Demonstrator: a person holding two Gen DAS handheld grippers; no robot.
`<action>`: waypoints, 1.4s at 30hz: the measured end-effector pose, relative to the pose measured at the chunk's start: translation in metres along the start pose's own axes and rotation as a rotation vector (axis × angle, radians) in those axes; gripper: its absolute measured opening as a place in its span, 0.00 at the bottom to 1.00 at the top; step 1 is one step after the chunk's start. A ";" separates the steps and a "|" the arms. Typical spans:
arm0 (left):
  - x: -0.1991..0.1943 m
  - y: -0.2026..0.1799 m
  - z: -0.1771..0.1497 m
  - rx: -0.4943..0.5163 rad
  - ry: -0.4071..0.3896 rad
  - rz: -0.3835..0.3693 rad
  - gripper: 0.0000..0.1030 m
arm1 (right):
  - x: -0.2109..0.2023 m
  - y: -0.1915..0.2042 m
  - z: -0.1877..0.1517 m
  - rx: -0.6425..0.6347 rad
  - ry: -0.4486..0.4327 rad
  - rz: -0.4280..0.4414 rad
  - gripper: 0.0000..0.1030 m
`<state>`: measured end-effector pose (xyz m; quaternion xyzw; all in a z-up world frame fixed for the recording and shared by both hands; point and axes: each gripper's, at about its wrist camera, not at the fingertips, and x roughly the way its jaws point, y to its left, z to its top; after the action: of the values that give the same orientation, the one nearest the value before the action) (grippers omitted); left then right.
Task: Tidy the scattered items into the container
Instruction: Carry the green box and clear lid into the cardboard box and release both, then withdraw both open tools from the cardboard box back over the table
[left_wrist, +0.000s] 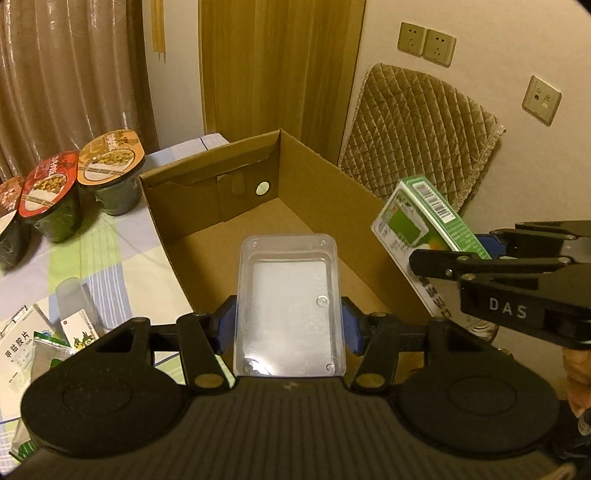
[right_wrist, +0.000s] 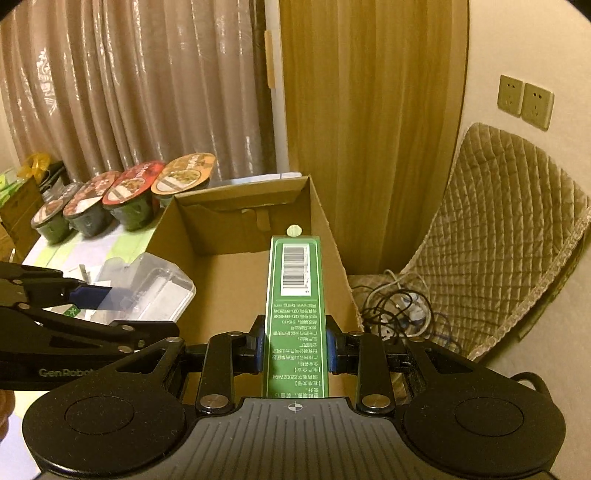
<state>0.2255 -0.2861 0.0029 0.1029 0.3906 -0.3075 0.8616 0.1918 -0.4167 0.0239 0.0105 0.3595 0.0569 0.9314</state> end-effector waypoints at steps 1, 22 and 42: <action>0.002 0.001 -0.001 -0.002 0.000 0.001 0.50 | 0.002 -0.001 0.000 0.000 0.002 -0.001 0.32; -0.029 0.034 -0.027 -0.069 -0.045 0.057 0.64 | 0.026 0.024 0.015 -0.058 0.010 0.036 0.32; -0.071 0.058 -0.080 -0.172 -0.034 0.100 0.71 | -0.019 0.028 -0.009 -0.005 -0.048 0.070 0.94</action>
<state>0.1766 -0.1749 -0.0020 0.0428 0.3954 -0.2314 0.8878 0.1691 -0.3913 0.0316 0.0222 0.3364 0.0901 0.9371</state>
